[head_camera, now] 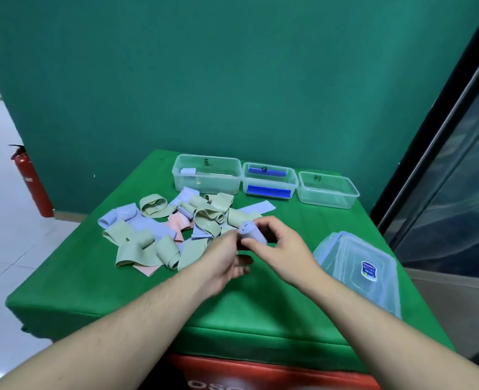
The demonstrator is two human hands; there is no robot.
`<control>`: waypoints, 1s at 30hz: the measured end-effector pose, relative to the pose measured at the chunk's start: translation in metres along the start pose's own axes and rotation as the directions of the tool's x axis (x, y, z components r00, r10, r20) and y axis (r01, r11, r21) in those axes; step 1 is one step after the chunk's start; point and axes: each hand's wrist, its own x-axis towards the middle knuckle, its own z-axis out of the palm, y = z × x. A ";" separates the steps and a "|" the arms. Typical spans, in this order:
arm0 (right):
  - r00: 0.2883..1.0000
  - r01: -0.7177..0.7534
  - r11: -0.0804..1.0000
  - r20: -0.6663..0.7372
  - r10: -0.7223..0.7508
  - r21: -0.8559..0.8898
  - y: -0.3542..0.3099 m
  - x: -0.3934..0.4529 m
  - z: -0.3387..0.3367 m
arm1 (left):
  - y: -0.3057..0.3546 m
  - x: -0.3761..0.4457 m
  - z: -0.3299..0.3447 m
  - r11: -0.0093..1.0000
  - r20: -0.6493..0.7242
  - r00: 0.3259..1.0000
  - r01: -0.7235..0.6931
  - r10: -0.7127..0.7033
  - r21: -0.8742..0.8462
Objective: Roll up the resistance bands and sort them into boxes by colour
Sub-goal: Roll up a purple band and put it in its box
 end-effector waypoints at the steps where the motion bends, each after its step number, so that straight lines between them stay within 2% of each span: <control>1: 1.000 -0.012 1.000 0.003 0.012 -0.010 0.000 0.007 0.000 | 0.007 0.003 -0.006 0.999 -0.018 0.999 -0.027 0.027 -0.024; 5: 0.997 -0.079 0.992 0.006 0.080 -0.097 0.002 0.042 0.005 | 0.038 0.021 -0.035 0.979 -0.066 0.984 -0.174 0.168 -0.108; 9: 0.995 -0.079 0.987 0.042 0.086 -0.143 0.001 0.081 0.015 | 0.055 0.041 -0.062 0.959 0.043 0.961 -0.277 0.275 0.052; 11: 0.994 -0.099 0.989 0.030 0.103 -0.110 0.003 0.102 0.022 | 0.061 0.054 -0.074 0.949 0.049 0.953 -0.303 0.299 0.091; 14: 0.988 -0.153 0.988 0.002 0.153 -0.010 0.007 0.135 0.032 | 0.073 0.079 -0.094 0.948 -0.031 0.948 -0.317 0.316 -0.023; 16: 0.984 -0.174 0.983 0.037 0.172 0.065 0.011 0.154 0.038 | 0.080 0.096 -0.108 0.943 -0.079 0.942 -0.331 0.328 -0.033; 21: 0.972 -0.164 0.982 0.154 0.177 -0.095 0.026 0.211 0.058 | 0.091 0.134 -0.141 0.928 -0.122 0.920 -0.368 0.372 0.055; 23: 0.964 -0.153 0.982 0.202 0.172 -0.107 0.031 0.235 0.067 | 0.095 0.152 -0.154 0.922 -0.147 0.911 -0.375 0.385 0.094; 25: 0.965 -0.143 0.984 0.207 0.163 -0.108 0.036 0.261 0.075 | 0.102 0.173 -0.168 0.885 -0.177 0.878 -0.399 0.444 0.240; 27: 0.970 -0.140 0.985 0.187 0.157 -0.104 0.040 0.281 0.078 | 0.112 0.189 -0.178 0.784 -0.190 0.821 -0.406 0.538 0.469; 30: 0.971 -0.175 0.977 0.145 0.192 -0.123 0.056 0.321 0.086 | 0.131 0.218 -0.197 0.652 -0.173 0.797 -0.323 0.578 0.686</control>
